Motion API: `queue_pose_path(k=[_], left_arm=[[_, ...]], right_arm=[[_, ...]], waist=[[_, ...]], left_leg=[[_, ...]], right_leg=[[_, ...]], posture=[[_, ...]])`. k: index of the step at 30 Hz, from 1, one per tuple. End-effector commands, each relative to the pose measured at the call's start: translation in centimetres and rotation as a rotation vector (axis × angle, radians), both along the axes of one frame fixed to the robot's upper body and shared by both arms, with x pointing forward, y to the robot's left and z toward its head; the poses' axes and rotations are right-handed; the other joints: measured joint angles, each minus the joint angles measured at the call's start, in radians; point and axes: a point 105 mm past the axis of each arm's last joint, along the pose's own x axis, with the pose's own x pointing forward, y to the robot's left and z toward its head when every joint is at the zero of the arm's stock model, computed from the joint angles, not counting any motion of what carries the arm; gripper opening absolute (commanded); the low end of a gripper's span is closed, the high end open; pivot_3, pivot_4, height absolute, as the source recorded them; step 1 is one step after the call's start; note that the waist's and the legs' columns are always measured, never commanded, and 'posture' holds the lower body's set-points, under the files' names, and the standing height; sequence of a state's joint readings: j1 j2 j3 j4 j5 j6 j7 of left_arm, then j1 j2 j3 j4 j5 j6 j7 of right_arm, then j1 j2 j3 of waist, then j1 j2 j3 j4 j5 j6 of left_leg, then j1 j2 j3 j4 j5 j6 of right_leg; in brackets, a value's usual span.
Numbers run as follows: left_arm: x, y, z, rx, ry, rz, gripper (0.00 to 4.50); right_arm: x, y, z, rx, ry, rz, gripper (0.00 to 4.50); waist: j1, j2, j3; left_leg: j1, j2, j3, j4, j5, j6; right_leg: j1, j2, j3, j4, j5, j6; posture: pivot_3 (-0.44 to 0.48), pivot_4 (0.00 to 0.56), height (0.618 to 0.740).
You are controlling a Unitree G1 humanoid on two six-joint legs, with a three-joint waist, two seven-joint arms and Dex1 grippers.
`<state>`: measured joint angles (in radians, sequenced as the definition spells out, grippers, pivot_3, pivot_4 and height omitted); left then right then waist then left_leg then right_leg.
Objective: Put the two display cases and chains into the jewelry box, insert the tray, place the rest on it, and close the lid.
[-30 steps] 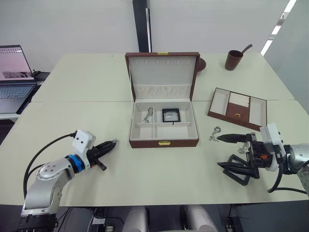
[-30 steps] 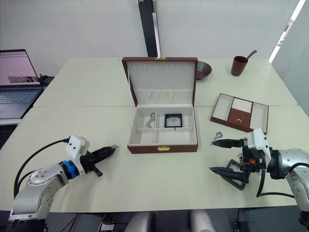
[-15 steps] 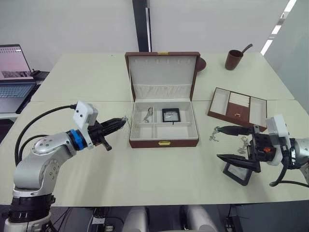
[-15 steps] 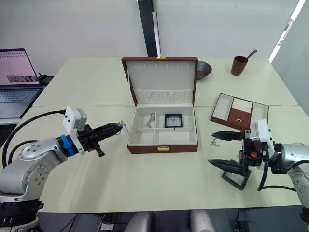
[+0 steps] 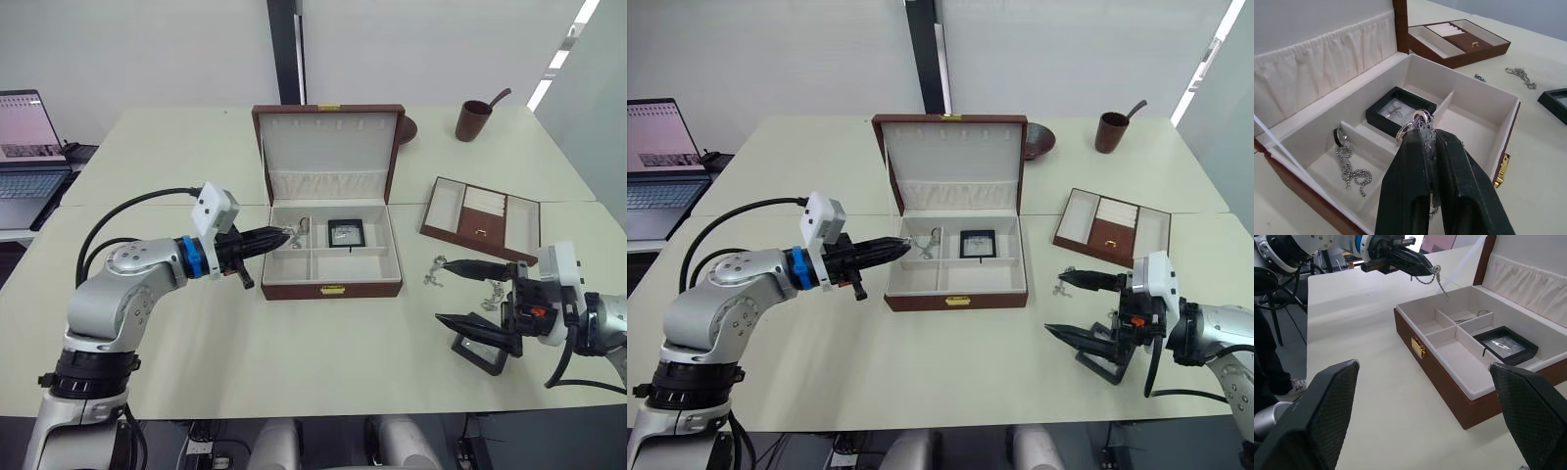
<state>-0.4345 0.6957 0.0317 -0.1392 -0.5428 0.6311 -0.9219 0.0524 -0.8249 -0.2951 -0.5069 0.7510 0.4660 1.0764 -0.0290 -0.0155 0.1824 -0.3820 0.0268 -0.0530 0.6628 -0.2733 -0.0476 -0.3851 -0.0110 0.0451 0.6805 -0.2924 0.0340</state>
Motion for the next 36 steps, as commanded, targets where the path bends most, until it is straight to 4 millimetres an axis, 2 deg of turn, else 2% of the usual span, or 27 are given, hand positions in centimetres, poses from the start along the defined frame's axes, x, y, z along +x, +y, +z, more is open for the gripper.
queue_pose_path(k=[1, 7, 19, 30, 33, 36], left_arm=[[0.2, -0.3, -0.6, 0.035, -0.016, -0.032, 0.02], [0.2, -0.1, -2.4, 0.066, 0.022, -0.049, 0.02], [0.2, 0.1, -2.7, 0.065, 0.017, -0.040, 0.02], [-0.1, 0.9, -2.5, 0.024, 0.030, -0.036, 3.48], [-0.4, 1.9, -2.0, -0.001, 0.044, -0.032, 4.44], [-0.8, 3.3, -0.9, -0.040, 0.060, -0.009, 4.48]], right_arm=[[-0.6, 0.2, 1.1, 0.016, -0.048, -0.010, 4.50], [-0.9, 0.4, 0.9, 0.025, -0.046, -0.036, 4.50], [-1.0, 0.3, 0.8, 0.020, -0.040, -0.043, 4.50], [-0.5, -0.1, 0.8, 0.011, -0.034, -0.035, 4.50], [-0.1, -0.9, 0.7, 0.004, -0.030, -0.062, 4.50], [0.5, -2.2, 0.8, 0.005, -0.033, -0.119, 4.50]], waist=[[0.000, 0.000, 0.000], [0.000, 0.000, 0.000], [0.000, 0.000, 0.000], [0.001, 0.000, 0.000], [-0.001, 0.000, 0.000], [-0.001, -0.001, 0.000]], left_leg=[[0.000, 0.000, 0.000, 0.000, 0.000, 0.000], [0.000, 0.000, 0.000, 0.000, 0.000, 0.000], [0.000, 0.000, 0.000, 0.000, 0.000, 0.000], [0.000, 0.000, 0.000, 0.000, 0.000, 0.000], [0.000, 0.001, 0.000, 0.000, 0.000, 0.000], [0.000, 0.001, 0.000, 0.000, 0.000, 0.000]], right_leg=[[0.000, 0.000, 0.000, 0.000, 0.000, 0.000], [0.000, 0.000, 0.000, 0.000, 0.000, 0.000], [0.000, 0.000, 0.000, 0.000, 0.000, 0.000], [0.000, 0.000, 0.000, 0.000, 0.000, 0.000], [0.000, 0.000, 0.000, 0.000, 0.000, 0.000], [0.000, 0.001, 0.000, 0.000, 0.000, 0.000]], posture=[[0.000, 0.150, 0.740], [0.000, 0.150, 0.740], [0.000, 0.150, 0.740], [0.000, 0.150, 0.740], [0.000, 0.150, 0.740], [0.000, 0.150, 0.740]])
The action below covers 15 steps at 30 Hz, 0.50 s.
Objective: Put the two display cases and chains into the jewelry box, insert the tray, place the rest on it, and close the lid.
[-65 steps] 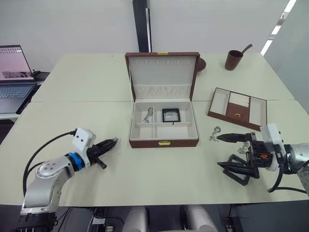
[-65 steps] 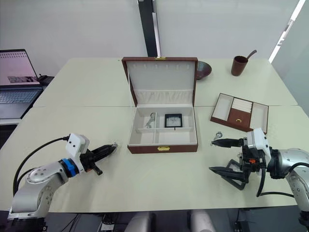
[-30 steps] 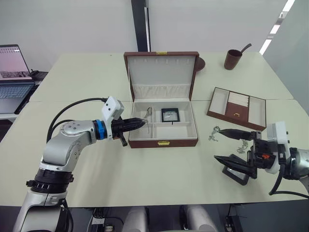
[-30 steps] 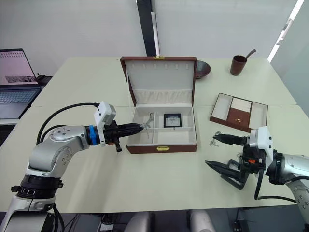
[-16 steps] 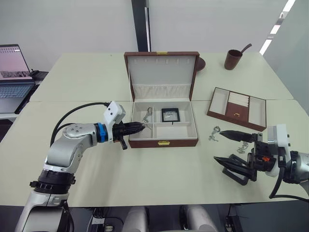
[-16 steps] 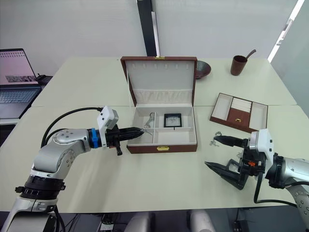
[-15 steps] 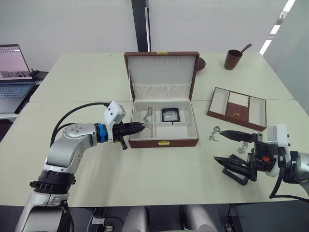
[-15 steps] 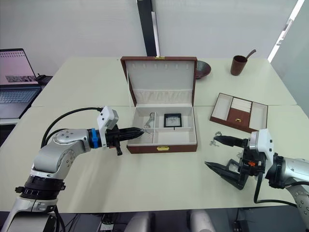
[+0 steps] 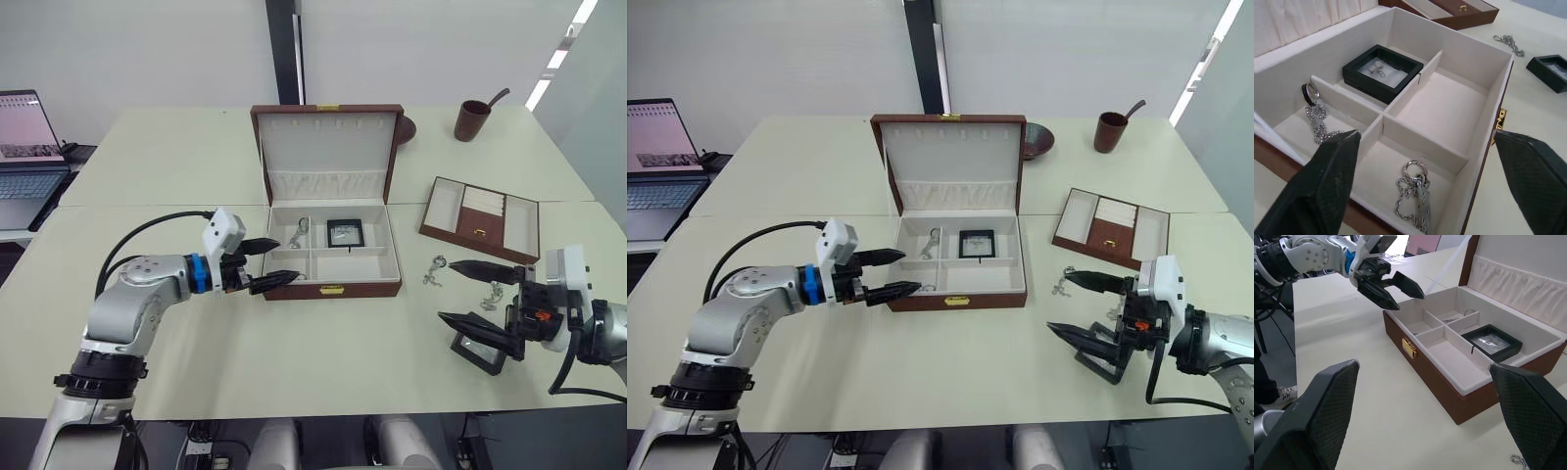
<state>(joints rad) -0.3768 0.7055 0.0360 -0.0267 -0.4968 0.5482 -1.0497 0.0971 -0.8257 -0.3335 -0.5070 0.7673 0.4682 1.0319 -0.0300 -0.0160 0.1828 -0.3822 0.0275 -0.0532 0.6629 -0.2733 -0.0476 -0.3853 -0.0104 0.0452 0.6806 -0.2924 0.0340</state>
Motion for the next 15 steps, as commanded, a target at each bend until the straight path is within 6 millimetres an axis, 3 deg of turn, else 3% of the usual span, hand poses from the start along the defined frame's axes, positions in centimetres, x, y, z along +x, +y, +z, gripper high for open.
queue_pose_path(k=[1, 6, 8, 15], left_arm=[[-0.5, 2.0, 2.3, -0.061, -0.012, 0.033, 4.48], [-1.2, 4.8, 2.9, -0.078, -0.003, 0.126, 4.48], [-1.7, 7.7, 2.0, -0.020, 0.001, 0.241, 4.48], [-2.7, 12.4, 0.0, 0.011, -0.048, 0.526, 4.48]], right_arm=[[0.6, -1.6, 1.1, -0.008, -0.046, -0.064, 4.50], [1.2, -3.7, 0.6, -0.013, -0.025, -0.143, 4.50], [2.0, -6.3, -0.4, -0.010, 0.003, -0.249, 4.50], [3.6, -12.1, -3.4, 0.056, 0.026, -0.517, 4.50]], waist=[[0.000, 0.000, 0.000], [0.000, 0.000, 0.000], [-0.002, -0.001, 0.000], [0.001, -0.001, 0.001]], left_leg=[[0.000, 0.000, 0.000, 0.000, 0.000, 0.000], [0.000, 0.000, 0.000, 0.000, 0.000, 0.000], [0.000, 0.000, 0.000, 0.000, 0.000, 0.000], [0.001, 0.000, 0.001, 0.000, 0.000, 0.000]], right_leg=[[0.000, 0.000, 0.000, 0.000, 0.000, 0.000], [0.000, 0.000, 0.000, 0.000, 0.000, 0.000], [0.000, 0.000, 0.000, 0.000, 0.000, 0.000], [0.000, -0.001, 0.001, 0.000, 0.000, 0.000]], posture=[[0.000, 0.150, 0.740], [0.000, 0.150, 0.740], [0.000, 0.150, 0.740], [0.000, 0.150, 0.740]])
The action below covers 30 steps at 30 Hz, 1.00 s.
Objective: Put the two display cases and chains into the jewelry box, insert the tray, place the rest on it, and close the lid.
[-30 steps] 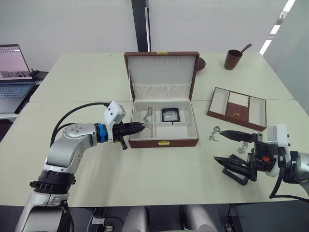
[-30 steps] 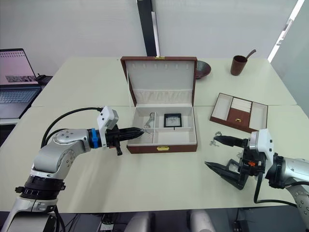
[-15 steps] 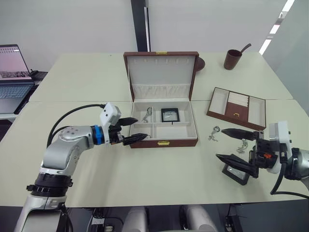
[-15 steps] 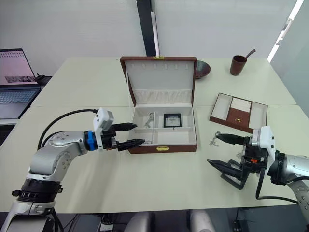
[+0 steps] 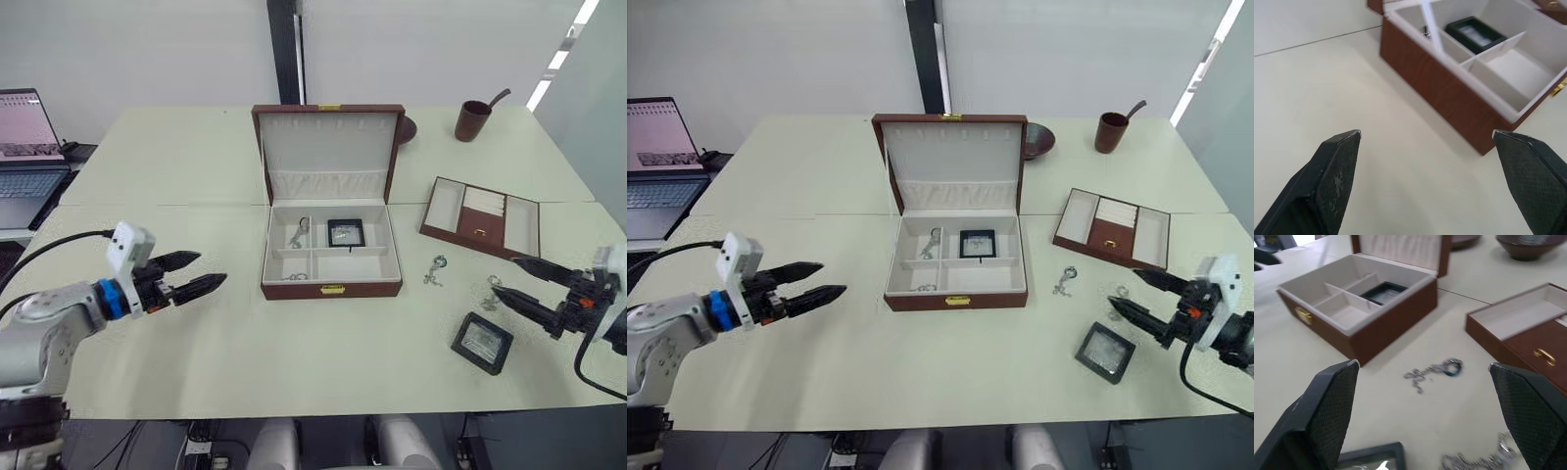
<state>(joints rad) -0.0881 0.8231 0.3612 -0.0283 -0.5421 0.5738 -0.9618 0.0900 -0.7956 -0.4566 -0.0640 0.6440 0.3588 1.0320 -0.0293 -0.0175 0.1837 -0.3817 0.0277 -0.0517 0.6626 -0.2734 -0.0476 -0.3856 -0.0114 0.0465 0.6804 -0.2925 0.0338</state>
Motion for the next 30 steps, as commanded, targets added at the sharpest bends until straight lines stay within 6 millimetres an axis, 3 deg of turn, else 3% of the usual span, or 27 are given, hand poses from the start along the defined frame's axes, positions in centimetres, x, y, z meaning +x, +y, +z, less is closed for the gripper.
queue_pose_path(k=[1, 4, 9, 13, 21, 30], left_arm=[[0.1, 2.5, 0.8, 0.004, -0.118, 0.173, 4.48], [-0.6, 4.0, -0.1, -0.001, -0.155, 0.296, 4.48], [-1.9, 6.6, -1.1, 0.032, -0.215, 0.496, 4.48], [-2.5, 8.1, -1.2, 0.041, -0.272, 0.621, 4.48], [-2.7, 8.6, -1.8, 0.036, -0.305, 0.730, 4.48], [-2.4, 7.4, -2.5, 0.016, -0.274, 0.701, 4.48]], right_arm=[[0.5, -2.3, -0.2, 0.006, -0.056, -0.117, 4.50], [0.7, -3.3, -1.3, 0.009, -0.056, -0.180, 4.50], [1.2, -6.6, -2.6, -0.004, -0.105, -0.376, 4.50], [1.6, -7.5, -3.6, -0.031, -0.126, -0.450, 4.50], [2.7, -8.2, -3.3, -0.042, -0.178, -0.509, 4.50], [2.7, -8.1, -3.0, -0.045, -0.183, -0.502, 4.50]], waist=[[0.001, 0.000, 0.000], [0.001, 0.000, 0.000], [0.000, 0.000, 0.000], [0.000, 0.000, 0.000], [0.000, 0.000, 0.000], [0.000, 0.000, 0.000]], left_leg=[[0.000, 0.000, 0.000, 0.000, 0.000, 0.000], [0.000, 0.000, 0.000, 0.000, 0.000, 0.000], [0.000, 0.000, 0.001, 0.000, 0.000, 0.000], [0.000, -0.001, 0.001, 0.000, 0.000, 0.000], [0.001, -0.001, 0.001, 0.000, 0.000, 0.000], [0.001, -0.001, 0.001, 0.000, 0.000, 0.000]], right_leg=[[0.000, -0.001, 0.000, 0.000, 0.000, 0.000], [0.000, -0.002, 0.000, 0.000, 0.000, 0.000], [0.000, -0.002, 0.000, 0.000, 0.000, 0.000], [0.000, -0.002, 0.000, 0.000, 0.000, 0.000], [0.000, -0.002, 0.000, 0.000, 0.000, 0.000], [0.000, -0.002, 0.001, 0.000, 0.000, 0.000]], posture=[[0.000, 0.150, 0.740], [0.000, 0.150, 0.740], [0.000, 0.150, 0.740], [0.000, 0.150, 0.740], [0.000, 0.150, 0.740], [0.000, 0.150, 0.740]])
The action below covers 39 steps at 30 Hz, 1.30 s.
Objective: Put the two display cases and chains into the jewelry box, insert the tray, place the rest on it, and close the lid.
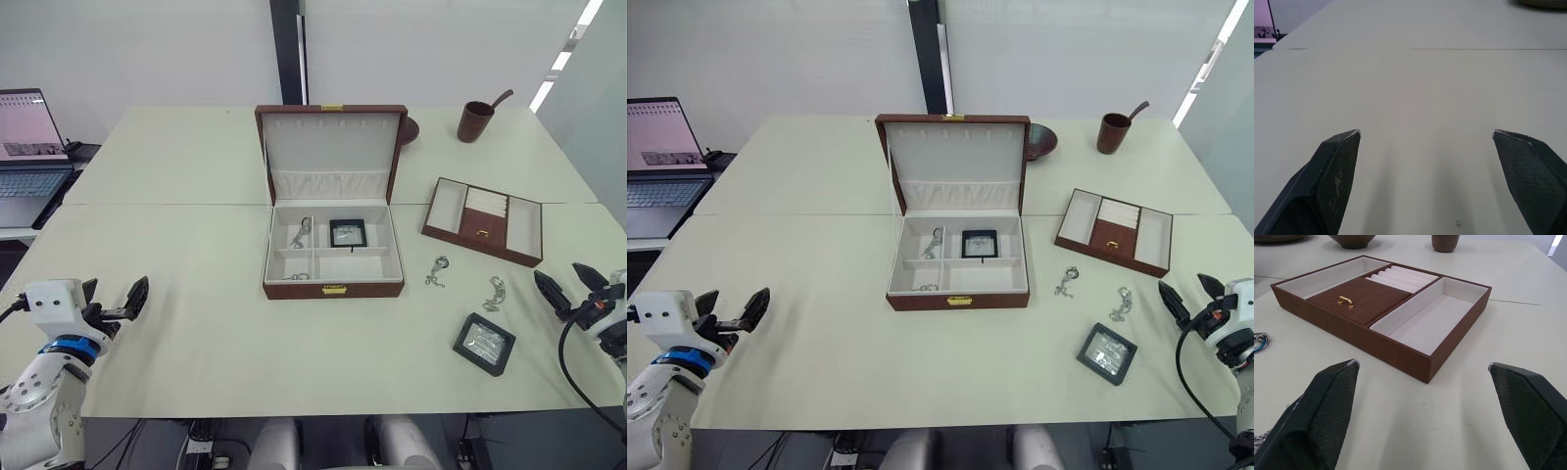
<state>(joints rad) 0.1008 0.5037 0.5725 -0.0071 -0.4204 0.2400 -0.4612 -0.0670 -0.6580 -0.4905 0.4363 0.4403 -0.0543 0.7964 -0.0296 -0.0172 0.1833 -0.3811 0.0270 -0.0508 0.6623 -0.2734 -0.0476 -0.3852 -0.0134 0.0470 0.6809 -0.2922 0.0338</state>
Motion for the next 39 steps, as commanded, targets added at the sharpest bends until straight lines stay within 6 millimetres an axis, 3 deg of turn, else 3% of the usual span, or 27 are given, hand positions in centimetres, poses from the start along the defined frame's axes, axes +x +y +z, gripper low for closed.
queue_pose_path(k=[1, 10, 16, 20, 25, 35, 39], left_arm=[[0.1, -0.3, 1.1, 0.030, -0.030, -0.017, 4.48], [0.6, -1.6, 1.3, 0.043, -0.019, -0.102, 4.48], [0.8, -6.4, 2.4, 0.046, -0.020, -0.381, 4.48], [-0.2, -9.7, 3.0, 0.051, 0.004, -0.613, 4.48], [-2.2, -14.3, 2.8, 0.052, 0.062, -0.921, 4.48], [-5.0, -19.7, 3.3, 0.201, 0.016, -1.363, 4.48], [-6.8, -20.9, 2.4, 0.232, -0.015, -1.492, 4.48]], right_arm=[[0.0, -0.3, 1.4, -0.029, -0.043, -0.004, 4.50], [-0.1, 0.3, 2.0, -0.027, -0.041, 0.034, 4.50], [-1.0, 3.3, 3.7, -0.044, 0.017, 0.265, 4.50], [-2.2, 5.6, 5.0, -0.061, 0.108, 0.457, 4.50], [-4.6, 9.2, 5.2, -0.139, 0.226, 0.668, 4.50], [-7.7, 14.1, 3.6, -0.206, 0.382, 0.793, 4.50], [-8.8, 14.6, 2.2, -0.254, 0.431, 0.783, 4.50]], waist=[[0.000, 0.000, 0.000], [0.000, 0.000, 0.000], [0.001, 0.000, 0.000], [0.000, 0.000, 0.000], [0.000, 0.000, 0.000], [0.002, 0.000, 0.000], [0.003, 0.000, 0.000]], left_leg=[[0.000, 0.000, 0.000, 0.000, 0.000, 0.000], [0.000, 0.000, 0.000, 0.000, 0.000, 0.000], [0.000, 0.000, 0.000, 0.000, 0.000, 0.000], [0.000, 0.000, 0.000, 0.000, 0.000, 0.000], [0.000, 0.000, 0.000, 0.000, 0.000, 0.000], [-0.001, 0.000, -0.001, 0.000, 0.000, 0.000], [-0.001, 0.000, 0.000, 0.000, 0.000, 0.000]], right_leg=[[0.000, 0.000, 0.000, 0.000, 0.000, 0.000], [0.000, 0.000, 0.000, 0.000, 0.000, 0.000], [0.000, 0.000, 0.000, 0.000, 0.000, 0.000], [0.000, 0.000, 0.000, 0.000, 0.000, 0.000], [0.000, 0.002, 0.000, 0.000, 0.000, 0.000], [0.000, 0.002, 0.000, -0.001, -0.001, 0.000], [0.000, 0.002, 0.000, -0.001, -0.001, 0.000]], posture=[[0.000, 0.150, 0.740], [0.000, 0.150, 0.740], [0.000, 0.150, 0.740], [0.000, 0.150, 0.740], [0.000, 0.150, 0.740], [0.000, 0.150, 0.740], [0.000, 0.150, 0.740]])
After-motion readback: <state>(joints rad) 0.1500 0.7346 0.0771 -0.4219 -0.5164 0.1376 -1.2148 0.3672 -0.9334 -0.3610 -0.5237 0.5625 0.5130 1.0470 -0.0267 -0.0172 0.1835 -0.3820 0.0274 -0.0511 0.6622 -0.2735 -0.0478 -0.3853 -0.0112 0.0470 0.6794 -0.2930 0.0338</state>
